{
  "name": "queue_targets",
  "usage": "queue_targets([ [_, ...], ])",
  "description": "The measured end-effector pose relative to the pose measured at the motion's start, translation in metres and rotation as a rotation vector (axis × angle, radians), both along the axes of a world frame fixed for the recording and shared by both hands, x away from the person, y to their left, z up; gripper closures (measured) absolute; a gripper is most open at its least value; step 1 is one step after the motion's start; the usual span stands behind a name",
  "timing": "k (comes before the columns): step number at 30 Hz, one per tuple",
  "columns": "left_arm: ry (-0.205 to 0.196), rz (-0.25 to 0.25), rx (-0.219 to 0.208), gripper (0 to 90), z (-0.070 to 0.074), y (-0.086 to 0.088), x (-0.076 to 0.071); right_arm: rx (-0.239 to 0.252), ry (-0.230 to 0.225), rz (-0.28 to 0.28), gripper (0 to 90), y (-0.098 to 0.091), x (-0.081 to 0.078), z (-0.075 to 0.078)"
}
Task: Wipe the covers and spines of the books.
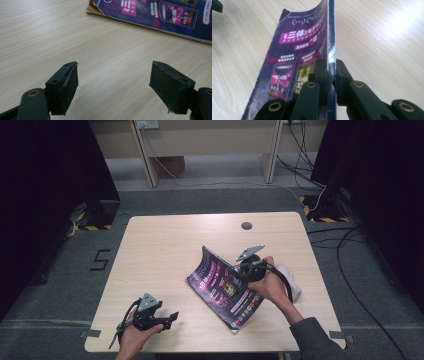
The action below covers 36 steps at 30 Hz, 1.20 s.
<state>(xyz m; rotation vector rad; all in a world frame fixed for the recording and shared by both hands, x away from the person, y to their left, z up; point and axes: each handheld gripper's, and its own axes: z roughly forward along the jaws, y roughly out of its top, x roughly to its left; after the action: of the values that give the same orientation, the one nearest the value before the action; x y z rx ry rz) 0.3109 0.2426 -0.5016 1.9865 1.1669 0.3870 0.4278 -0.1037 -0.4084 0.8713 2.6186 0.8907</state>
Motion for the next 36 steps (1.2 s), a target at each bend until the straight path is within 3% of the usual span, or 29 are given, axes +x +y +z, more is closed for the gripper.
queue_targets([
  [5, 0.008, 0.014, 0.003, 22.4, -0.001, 0.003, 0.001, -0.079, -0.053, 0.023, 84.1, 0.011, 0.003, 0.021],
  [13, 0.026, 0.024, 0.019, 22.0, -0.003, 0.004, 0.001, -0.135, -0.129, 0.027, 84.1, 0.022, 0.008, 0.064],
  [15, 0.032, 0.021, 0.025, 22.0, -0.004, 0.003, 0.001, -0.171, -0.158, 0.030, 84.1, 0.025, 0.009, 0.071],
  [18, 0.034, 0.016, 0.032, 22.0, -0.005, 0.002, 0.001, -0.221, -0.181, -0.006, 84.1, 0.028, 0.010, 0.076],
  [22, 0.035, 0.007, 0.043, 22.0, -0.006, 0.000, 0.001, -0.250, -0.225, -0.016, 84.0, 0.027, 0.010, 0.073],
  [23, 0.036, 0.007, 0.043, 22.0, -0.006, 0.000, 0.001, -0.239, -0.211, -0.029, 84.1, 0.027, 0.008, 0.070],
  [28, 0.041, 0.004, 0.053, 22.0, -0.006, -0.002, 0.002, -0.212, -0.179, 0.037, 83.9, 0.027, -0.009, 0.058],
  [29, 0.041, 0.004, 0.055, 22.0, -0.007, -0.002, 0.002, -0.182, -0.161, 0.052, 83.9, 0.027, -0.013, 0.055],
  [36, 0.037, 0.003, 0.060, 22.0, -0.007, -0.003, 0.002, -0.160, -0.076, 0.134, 83.8, 0.042, -0.029, 0.027],
])
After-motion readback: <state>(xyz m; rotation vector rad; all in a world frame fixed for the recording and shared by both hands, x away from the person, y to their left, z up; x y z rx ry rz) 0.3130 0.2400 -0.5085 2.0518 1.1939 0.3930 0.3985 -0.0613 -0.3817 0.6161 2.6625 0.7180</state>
